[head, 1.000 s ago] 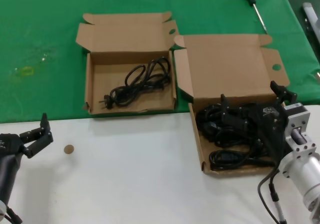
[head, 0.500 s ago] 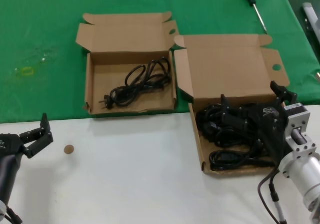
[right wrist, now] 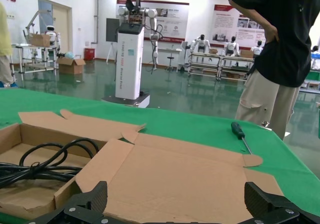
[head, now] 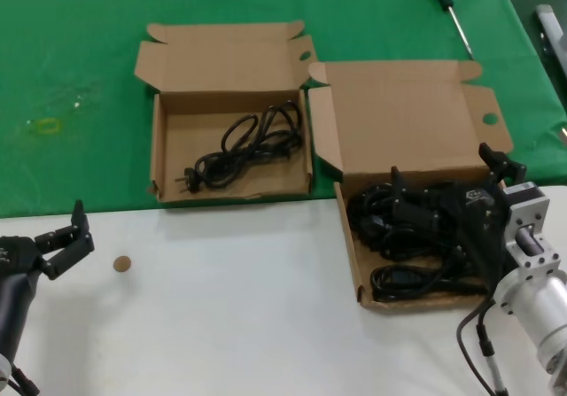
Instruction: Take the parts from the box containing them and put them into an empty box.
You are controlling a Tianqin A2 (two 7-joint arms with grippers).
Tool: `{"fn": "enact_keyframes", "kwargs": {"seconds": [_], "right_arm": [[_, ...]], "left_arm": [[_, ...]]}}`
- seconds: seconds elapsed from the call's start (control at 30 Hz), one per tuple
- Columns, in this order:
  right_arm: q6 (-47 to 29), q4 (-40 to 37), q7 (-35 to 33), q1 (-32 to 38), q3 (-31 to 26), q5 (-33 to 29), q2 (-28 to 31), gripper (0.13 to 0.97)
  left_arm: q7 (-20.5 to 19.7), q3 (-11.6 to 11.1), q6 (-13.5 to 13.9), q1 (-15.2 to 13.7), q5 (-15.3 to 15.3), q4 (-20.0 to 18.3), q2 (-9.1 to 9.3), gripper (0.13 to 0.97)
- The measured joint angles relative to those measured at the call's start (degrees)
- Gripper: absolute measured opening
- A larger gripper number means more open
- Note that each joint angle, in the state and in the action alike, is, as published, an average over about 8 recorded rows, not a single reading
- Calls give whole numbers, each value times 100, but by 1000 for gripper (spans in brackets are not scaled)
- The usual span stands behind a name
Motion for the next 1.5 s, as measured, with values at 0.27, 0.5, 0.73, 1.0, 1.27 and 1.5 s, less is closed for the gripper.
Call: {"fn": "enact_keyframes", "kwargs": {"seconds": [0.27,0.5,0.73,1.0,1.27,1.5], "right_arm": [[0,0,0,0,0,0,0,966],[0,0,0,0,0,0,0,966],[0,0,0,0,0,0,0,966],[0,0,0,0,0,0,0,966],[0,0,0,0,0,0,0,966],[0,0,0,0,0,0,0,966]], "left_arm": [[0,0,0,0,0,0,0,966],[0,0,0,0,0,0,0,966],[0,0,0,0,0,0,0,966],[0,0,0,0,0,0,0,966],[0,0,0,0,0,0,0,966],[0,0,0,0,0,0,0,966]]}}
